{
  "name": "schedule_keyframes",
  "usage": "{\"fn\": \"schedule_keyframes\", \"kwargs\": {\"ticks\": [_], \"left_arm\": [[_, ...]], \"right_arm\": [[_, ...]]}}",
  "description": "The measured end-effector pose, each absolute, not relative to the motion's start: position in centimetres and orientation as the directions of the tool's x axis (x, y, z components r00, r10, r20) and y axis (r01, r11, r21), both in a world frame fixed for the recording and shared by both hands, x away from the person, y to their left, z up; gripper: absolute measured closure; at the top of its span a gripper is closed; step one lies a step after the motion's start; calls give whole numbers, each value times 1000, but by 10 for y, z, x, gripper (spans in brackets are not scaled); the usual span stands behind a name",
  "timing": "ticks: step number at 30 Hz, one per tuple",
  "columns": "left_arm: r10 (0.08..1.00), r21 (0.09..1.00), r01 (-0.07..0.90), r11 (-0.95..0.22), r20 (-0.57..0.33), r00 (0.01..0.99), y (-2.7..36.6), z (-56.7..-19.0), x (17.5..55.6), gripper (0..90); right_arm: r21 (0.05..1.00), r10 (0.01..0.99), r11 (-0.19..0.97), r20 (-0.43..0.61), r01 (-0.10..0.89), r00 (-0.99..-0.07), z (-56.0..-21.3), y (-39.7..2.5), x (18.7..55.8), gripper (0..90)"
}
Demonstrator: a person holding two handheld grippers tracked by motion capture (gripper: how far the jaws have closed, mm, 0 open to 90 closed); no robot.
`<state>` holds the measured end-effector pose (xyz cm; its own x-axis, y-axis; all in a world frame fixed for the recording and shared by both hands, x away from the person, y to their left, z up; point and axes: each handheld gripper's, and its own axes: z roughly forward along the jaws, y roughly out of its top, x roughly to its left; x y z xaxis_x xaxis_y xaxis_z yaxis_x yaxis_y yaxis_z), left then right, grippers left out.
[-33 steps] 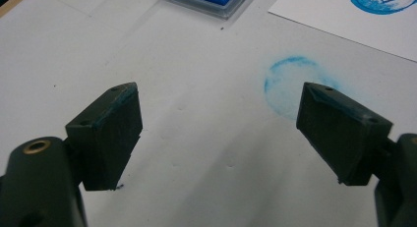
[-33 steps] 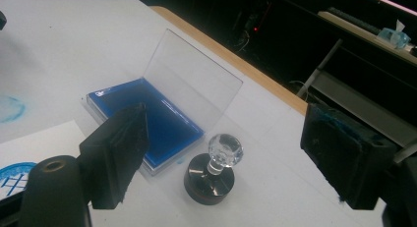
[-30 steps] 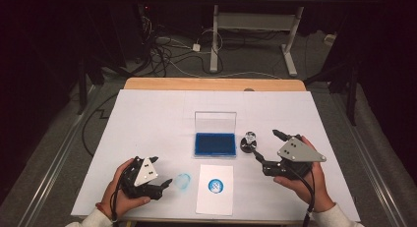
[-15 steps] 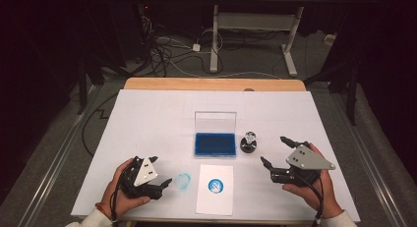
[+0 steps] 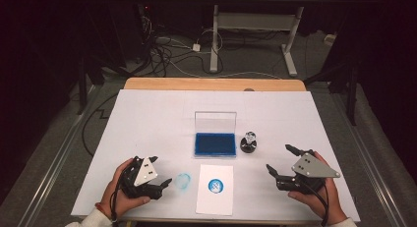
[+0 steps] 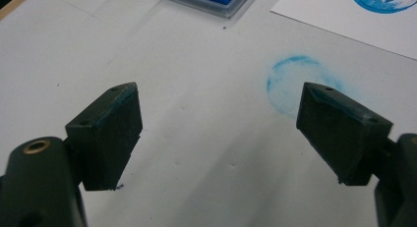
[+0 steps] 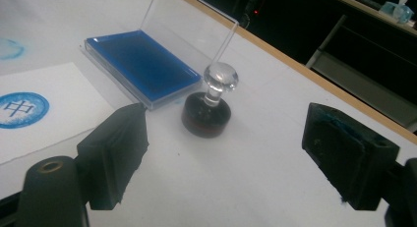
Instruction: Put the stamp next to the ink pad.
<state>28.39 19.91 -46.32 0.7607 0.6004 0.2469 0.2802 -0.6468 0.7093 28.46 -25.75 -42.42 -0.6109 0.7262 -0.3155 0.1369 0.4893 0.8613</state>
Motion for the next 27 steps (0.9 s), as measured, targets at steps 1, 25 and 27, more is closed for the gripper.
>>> {"fn": "schedule_keyframes", "kwargs": {"ticks": [1, 25, 27], "left_arm": [[601, 709, 280, -647, 248, 760, 199, -463, 284, 171], [604, 711, 280, -645, 251, 756, 199, -462, 283, 171], [602, 713, 276, -644, 250, 758, 199, -462, 282, 171]], "right_arm": [[863, 727, 486, -310, 139, -613, -426, -259, 284, 179], [850, 760, 477, -271, 224, -591, -461, -288, 270, 170], [846, 752, 486, -277, 219, -598, -461, -286, 269, 170]]}}
